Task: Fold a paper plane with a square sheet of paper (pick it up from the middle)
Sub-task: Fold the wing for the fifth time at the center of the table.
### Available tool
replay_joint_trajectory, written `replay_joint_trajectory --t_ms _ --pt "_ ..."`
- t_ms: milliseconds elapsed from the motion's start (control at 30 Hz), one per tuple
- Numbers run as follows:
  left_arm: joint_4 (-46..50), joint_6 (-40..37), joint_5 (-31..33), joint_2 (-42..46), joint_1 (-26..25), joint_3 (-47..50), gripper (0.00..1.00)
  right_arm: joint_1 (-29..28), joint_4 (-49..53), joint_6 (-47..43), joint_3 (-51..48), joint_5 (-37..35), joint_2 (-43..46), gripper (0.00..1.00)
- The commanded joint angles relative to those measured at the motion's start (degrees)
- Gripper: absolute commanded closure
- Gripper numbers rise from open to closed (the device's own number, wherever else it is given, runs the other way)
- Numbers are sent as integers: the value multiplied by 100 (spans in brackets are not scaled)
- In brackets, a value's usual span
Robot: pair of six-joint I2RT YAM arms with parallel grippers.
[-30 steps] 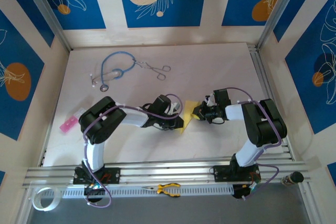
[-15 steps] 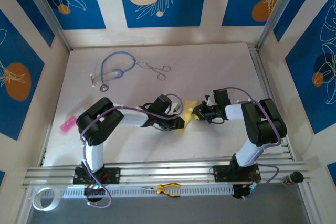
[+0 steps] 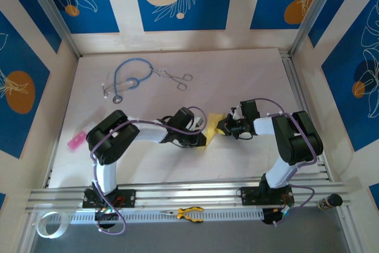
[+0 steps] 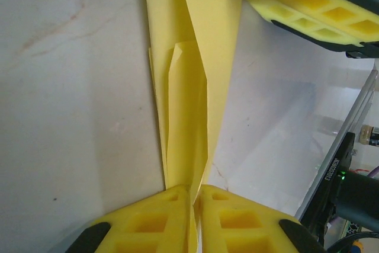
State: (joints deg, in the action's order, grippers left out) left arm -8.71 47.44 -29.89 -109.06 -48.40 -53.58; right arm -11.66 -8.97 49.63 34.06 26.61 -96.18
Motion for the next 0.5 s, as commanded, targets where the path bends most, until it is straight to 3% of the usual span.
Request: replay_joint_trajectory --t_ms 0,200,467 --pt "660 -88 120 -39 -73 110 85 -142 203 28 24 -253 -322 100" --pt "894 -181 306 164 -73 94 78 -146 220 29 40 -260 -307 100" --pt "1009 -226 275 135 -90 65 77 -161 209 47 52 -259 -308 100"
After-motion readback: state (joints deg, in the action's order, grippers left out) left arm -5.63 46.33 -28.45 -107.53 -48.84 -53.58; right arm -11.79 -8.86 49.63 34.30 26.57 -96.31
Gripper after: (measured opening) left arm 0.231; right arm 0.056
